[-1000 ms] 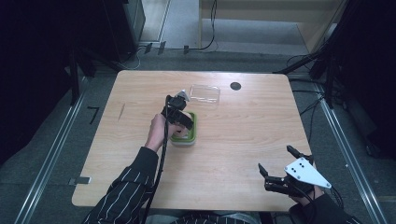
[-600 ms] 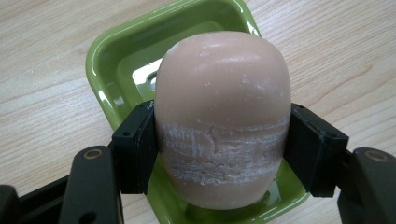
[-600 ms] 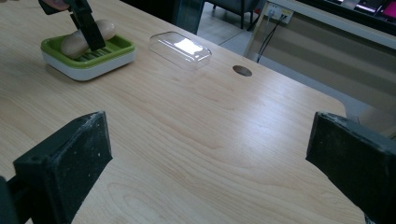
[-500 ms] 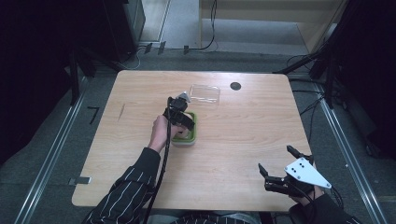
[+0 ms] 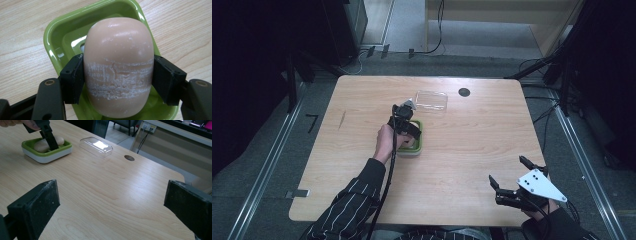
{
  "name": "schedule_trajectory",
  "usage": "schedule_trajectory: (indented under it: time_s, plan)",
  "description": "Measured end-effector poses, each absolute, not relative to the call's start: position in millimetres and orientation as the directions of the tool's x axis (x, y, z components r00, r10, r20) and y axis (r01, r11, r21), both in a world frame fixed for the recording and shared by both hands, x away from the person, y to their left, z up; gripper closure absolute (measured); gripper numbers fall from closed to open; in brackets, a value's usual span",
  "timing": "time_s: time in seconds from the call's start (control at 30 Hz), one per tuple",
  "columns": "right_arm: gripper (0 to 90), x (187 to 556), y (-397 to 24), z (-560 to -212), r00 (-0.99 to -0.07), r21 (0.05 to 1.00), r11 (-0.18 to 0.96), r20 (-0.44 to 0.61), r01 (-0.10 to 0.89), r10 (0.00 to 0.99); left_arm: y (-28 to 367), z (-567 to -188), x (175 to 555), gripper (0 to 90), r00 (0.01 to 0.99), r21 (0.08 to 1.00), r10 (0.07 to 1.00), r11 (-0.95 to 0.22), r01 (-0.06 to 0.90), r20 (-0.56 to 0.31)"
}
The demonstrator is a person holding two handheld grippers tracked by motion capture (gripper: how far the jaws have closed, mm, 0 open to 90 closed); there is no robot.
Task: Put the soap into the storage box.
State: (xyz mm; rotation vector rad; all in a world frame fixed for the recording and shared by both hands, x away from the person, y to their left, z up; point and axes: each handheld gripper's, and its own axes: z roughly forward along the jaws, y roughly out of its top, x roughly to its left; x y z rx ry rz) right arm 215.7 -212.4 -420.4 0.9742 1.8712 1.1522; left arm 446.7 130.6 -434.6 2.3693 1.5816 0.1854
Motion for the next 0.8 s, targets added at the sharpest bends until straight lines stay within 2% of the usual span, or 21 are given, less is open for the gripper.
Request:
schedule_trajectory:
  time_s: [0.63, 0.8]
  plan:
    - [0.0, 216.1, -211.6, -420.5, -0.457, 0.922, 0.317, -0.188, 0.224, 0.869, 130.1, -439.9, 447.1, 33.1, 0.383, 0.312, 0.923, -0.354, 0.882, -0.038]
    - [0.0, 216.1, -211.5, -420.5, -0.458, 0.921, 0.318, -0.189, 0.223, 0.869, 130.0, -434.4, 445.9, 30.5, 0.389, 0.324, 0.921, -0.36, 0.875, -0.025]
